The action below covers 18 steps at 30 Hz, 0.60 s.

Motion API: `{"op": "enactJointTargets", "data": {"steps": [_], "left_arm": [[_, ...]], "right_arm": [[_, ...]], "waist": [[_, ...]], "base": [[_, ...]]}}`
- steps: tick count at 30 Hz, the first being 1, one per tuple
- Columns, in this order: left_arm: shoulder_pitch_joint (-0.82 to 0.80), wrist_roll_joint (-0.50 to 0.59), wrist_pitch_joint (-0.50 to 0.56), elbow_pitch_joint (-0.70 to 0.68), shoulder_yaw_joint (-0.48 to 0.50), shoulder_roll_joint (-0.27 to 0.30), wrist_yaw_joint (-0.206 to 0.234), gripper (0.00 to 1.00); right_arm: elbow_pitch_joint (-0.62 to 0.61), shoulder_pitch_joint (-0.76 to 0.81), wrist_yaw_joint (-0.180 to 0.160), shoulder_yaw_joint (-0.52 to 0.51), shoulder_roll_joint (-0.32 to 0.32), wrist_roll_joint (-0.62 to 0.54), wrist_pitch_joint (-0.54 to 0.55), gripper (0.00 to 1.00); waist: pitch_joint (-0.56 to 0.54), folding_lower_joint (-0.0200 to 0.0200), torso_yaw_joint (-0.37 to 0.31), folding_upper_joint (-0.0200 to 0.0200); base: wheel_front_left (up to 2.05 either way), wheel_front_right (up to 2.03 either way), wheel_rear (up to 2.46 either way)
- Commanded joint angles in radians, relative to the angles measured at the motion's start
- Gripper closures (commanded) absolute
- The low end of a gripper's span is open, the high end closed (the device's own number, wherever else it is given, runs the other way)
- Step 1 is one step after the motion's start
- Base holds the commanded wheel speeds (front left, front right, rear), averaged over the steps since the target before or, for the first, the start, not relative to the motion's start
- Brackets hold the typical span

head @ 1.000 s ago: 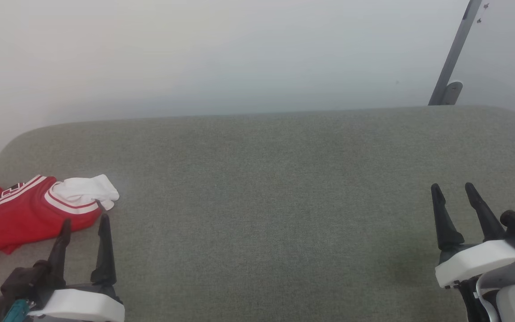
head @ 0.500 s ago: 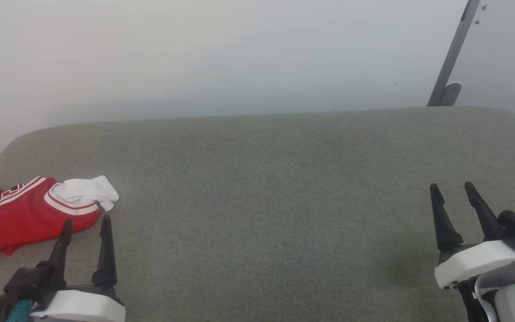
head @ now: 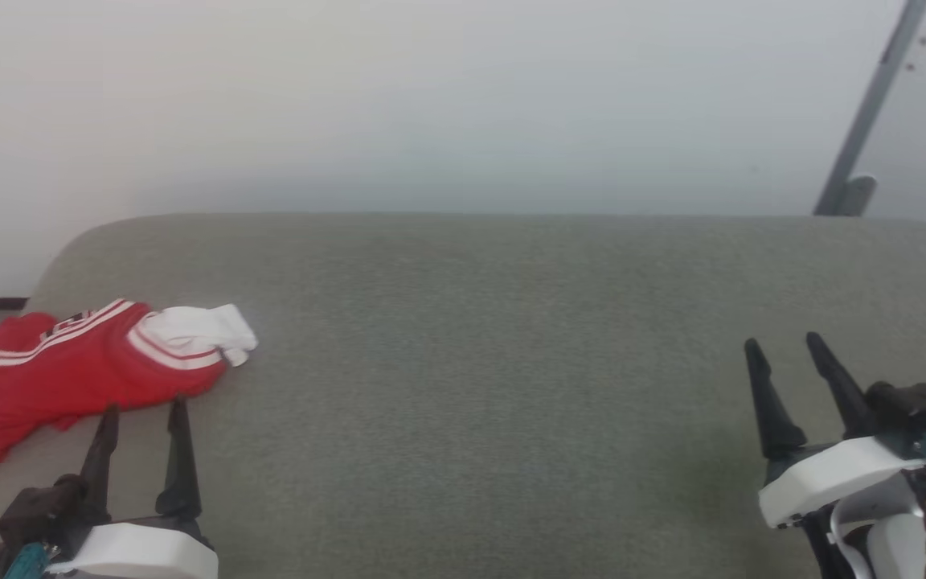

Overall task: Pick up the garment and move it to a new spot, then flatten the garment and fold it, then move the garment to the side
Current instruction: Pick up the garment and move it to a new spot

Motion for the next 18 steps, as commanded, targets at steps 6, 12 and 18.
{"op": "enactJointTargets", "data": {"steps": [6, 12, 18], "left_arm": [[0.002, -0.010, 0.013, -0.004, 0.020, 0.008, 0.026, 0.00], [0.022, -0.017, 0.026, -0.025, 0.032, 0.018, 0.041, 0.00], [0.039, -0.023, 0.048, -0.049, 0.043, 0.033, 0.050, 0.00]], "right_arm": [[0.009, -0.014, 0.000, 0.064, 0.011, 0.001, 0.007, 0.00], [0.027, -0.024, 0.000, 0.113, 0.022, 0.008, 0.005, 0.00], [0.045, -0.041, 0.000, 0.165, 0.037, 0.013, -0.002, 0.00]], "waist": [[-0.032, -0.0001, 0.118, 0.0000], [-0.047, -0.0001, 0.194, 0.0000], [-0.061, -0.0001, 0.276, 0.0000]], "base": [[0.00, 0.00, 0.00], [0.00, 0.00, 0.00], [0.00, 0.00, 0.00]]}}
